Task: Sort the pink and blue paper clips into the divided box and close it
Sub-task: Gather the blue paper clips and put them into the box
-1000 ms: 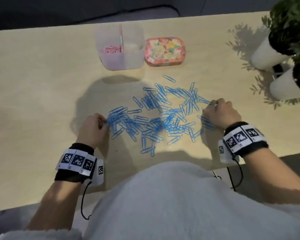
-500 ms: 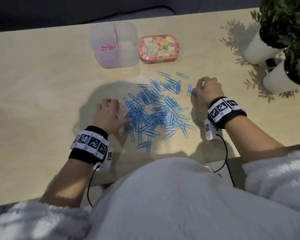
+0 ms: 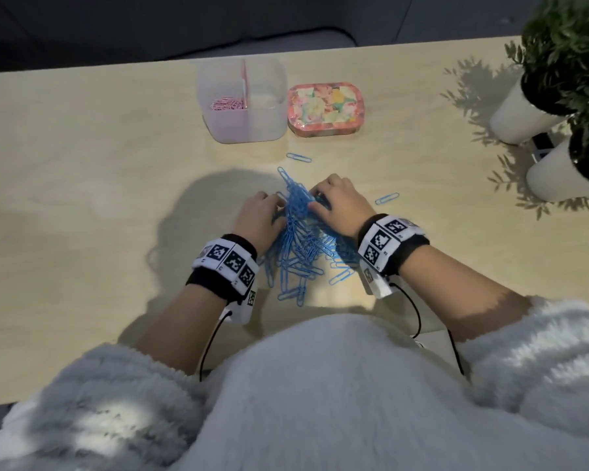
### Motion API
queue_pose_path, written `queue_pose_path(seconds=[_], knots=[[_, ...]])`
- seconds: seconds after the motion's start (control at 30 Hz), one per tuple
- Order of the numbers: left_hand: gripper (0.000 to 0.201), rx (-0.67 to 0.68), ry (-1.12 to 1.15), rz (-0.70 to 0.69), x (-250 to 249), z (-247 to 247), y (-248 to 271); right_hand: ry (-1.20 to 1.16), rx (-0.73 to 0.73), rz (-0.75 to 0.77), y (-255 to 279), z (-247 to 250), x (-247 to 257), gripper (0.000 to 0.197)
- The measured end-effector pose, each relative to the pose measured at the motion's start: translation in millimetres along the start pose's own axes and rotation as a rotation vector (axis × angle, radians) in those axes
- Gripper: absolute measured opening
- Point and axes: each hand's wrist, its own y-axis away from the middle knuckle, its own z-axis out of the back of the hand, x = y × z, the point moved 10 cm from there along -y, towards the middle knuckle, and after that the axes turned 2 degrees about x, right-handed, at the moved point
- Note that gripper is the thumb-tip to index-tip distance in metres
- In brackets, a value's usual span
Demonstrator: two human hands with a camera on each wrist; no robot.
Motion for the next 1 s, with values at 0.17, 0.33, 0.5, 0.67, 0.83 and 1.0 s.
queue_pose_path(seconds=[0.17, 0.33, 0.5, 0.67, 0.83, 1.0], knots=[[0.081, 0.087, -0.104, 0.128, 15, -1, 8, -0.010, 0.062, -0.083, 7, 2, -11, 0.065], [0.056, 0.071, -0.033, 0.078, -5, -12, 4, 0.062, 0.058, 0.026, 5, -17, 21, 0.053], [0.038, 0.052, -0.053, 0.054, -6, -2, -2, 0.050, 0.036, 0.055, -6, -11, 22, 0.028], [0.039, 0.038, 0.068, 0.104, 9, 7, -1, -0.211, -0.002, -0.044, -20, 27, 5, 0.019], [0.036, 0.043, 0.197, 0.135, 25, 14, -1, -0.378, 0.058, -0.023, -64, 74, 20, 0.036], [0.036, 0.080, 0.392, 0.147, 41, 21, -3, -0.477, -0.001, -0.074, -119, 118, 43, 0.039]])
